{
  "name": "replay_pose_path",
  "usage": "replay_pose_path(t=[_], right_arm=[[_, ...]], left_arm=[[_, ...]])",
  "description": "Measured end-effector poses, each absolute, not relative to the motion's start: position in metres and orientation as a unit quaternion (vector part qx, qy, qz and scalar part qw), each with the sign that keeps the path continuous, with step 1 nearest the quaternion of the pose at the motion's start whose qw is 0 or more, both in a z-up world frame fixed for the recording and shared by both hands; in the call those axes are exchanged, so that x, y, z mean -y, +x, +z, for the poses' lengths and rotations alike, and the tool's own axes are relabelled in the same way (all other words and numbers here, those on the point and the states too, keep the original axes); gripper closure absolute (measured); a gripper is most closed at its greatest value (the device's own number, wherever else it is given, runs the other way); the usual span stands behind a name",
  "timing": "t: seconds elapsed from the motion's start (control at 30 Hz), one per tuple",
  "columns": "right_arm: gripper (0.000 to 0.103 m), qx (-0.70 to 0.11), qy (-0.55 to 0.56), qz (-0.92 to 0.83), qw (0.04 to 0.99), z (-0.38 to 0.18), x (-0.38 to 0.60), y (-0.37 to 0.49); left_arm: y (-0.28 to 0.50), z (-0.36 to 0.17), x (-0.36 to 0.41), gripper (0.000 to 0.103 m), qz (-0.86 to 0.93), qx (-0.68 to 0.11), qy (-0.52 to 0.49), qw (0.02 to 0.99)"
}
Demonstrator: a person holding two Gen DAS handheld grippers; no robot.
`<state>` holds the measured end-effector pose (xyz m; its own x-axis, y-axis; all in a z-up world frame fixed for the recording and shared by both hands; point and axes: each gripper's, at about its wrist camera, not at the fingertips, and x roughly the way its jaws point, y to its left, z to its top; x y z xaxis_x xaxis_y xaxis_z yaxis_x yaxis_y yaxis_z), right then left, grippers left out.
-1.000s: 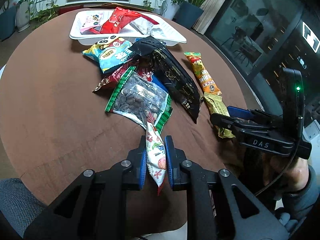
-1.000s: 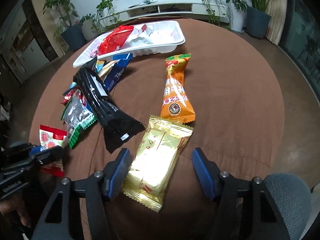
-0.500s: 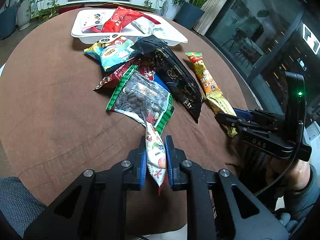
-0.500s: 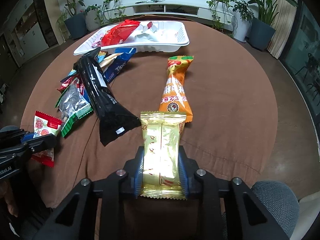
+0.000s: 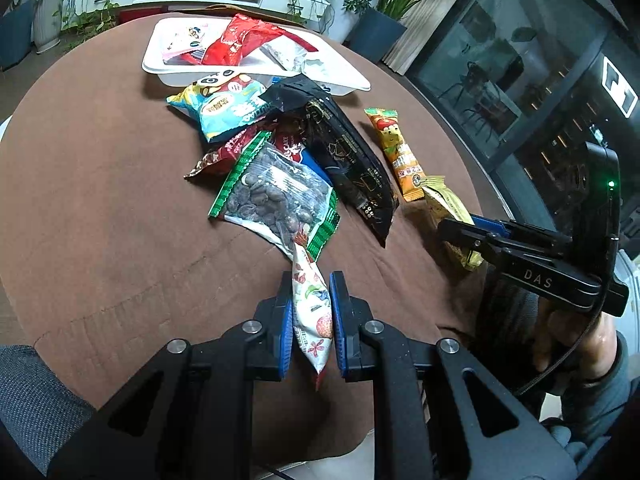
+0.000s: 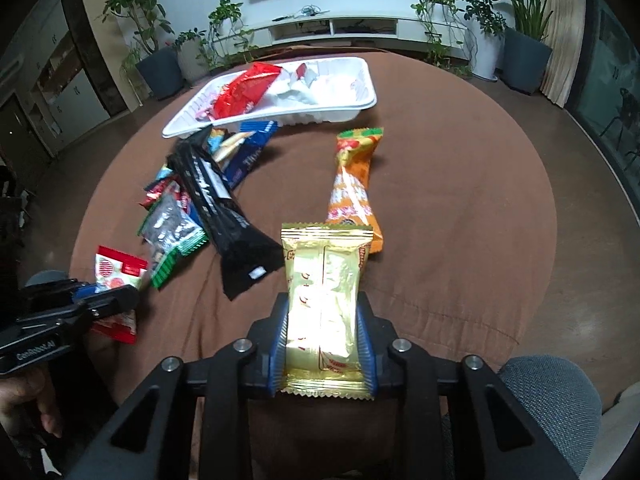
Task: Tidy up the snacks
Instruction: 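Carry both packets into the white tray and open both tools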
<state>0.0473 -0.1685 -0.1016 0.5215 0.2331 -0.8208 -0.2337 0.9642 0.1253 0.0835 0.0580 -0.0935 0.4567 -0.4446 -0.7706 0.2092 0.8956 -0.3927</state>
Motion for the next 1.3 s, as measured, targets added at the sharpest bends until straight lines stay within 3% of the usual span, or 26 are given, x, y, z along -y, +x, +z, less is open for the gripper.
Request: replay_pose_path(t=[0.47,0.87,1.1,1.3], right_arm=[[0.070,-0.456,0.051,0.115,0.881,-0.081,0.211,0.069],[0.070,-0.381,0.078,0.065,0.919,-0.011,0.273,0.131],[0.070,-0.337,0.062,0.131,0.930,0.034,0.224,0.182],[0.070,-0.355,0.049,0.184,0.915,0.028,0.161,0.237]], left_arm=[[0.098,-0.055,-0.098,0.088,-0.171,-0.447,-0.140,0.867],[0.169,-0.003,-0.151,0.088,-0.139,-0.405,-0.135,0.894],[0.235,0.030,-0.158,0.088,-0.128,-0.385,-0.111,0.907],[0.293,0.030,-0.151,0.088,-0.137,-0.396,-0.100,0.902]])
